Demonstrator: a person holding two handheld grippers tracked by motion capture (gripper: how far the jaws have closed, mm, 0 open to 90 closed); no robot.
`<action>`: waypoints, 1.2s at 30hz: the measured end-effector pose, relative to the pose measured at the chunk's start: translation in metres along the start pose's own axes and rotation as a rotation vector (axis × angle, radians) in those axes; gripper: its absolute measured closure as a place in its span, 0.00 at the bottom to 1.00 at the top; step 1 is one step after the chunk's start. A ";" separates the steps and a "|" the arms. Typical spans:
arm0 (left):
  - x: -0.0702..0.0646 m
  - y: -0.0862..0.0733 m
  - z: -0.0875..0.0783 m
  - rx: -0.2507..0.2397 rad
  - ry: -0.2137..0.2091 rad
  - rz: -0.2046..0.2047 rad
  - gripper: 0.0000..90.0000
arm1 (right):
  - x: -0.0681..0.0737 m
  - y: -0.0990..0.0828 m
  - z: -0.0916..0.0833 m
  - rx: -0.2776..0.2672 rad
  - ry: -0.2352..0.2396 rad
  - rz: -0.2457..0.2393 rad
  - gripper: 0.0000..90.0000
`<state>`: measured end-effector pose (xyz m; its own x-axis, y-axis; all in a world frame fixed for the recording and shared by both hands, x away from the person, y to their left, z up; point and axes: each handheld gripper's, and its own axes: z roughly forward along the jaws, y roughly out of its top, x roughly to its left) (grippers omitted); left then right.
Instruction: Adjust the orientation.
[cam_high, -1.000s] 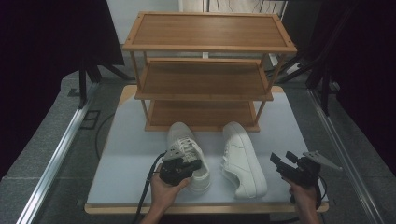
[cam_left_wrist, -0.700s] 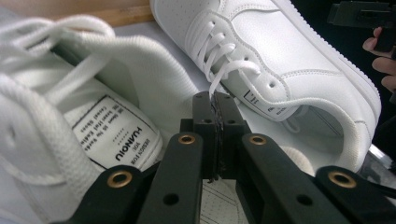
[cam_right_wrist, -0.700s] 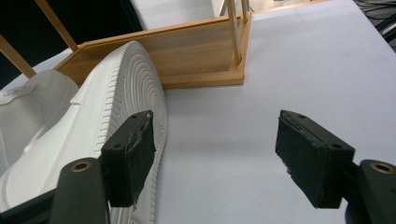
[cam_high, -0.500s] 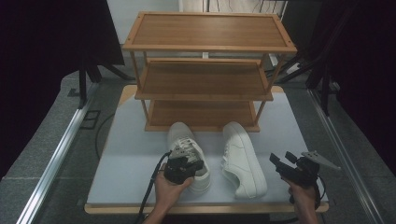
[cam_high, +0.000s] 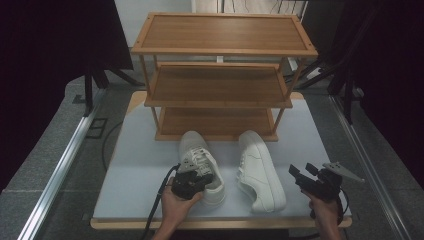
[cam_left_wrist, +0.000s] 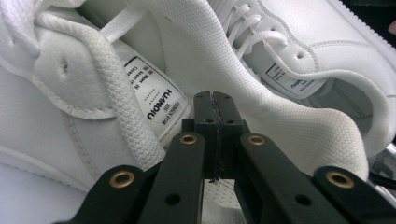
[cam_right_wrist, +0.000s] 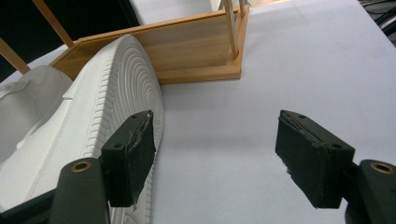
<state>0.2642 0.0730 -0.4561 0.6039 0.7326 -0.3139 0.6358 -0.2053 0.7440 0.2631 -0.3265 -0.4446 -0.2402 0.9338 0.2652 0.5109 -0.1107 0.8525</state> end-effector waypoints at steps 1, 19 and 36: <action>0.000 0.000 0.000 0.003 -0.002 0.001 1.00 | 0.000 0.000 0.000 0.001 -0.001 0.000 0.32; 0.027 -0.009 -0.029 0.020 0.000 -0.016 1.00 | 0.003 -0.003 0.004 0.020 0.000 -0.012 0.32; 0.042 -0.010 -0.049 0.005 -0.089 -0.023 0.85 | 0.004 -0.004 0.005 0.020 0.004 -0.013 0.31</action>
<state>0.2596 0.1375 -0.4481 0.6295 0.6767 -0.3819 0.6519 -0.1925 0.7334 0.2642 -0.3206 -0.4493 -0.2502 0.9337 0.2562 0.5239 -0.0920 0.8468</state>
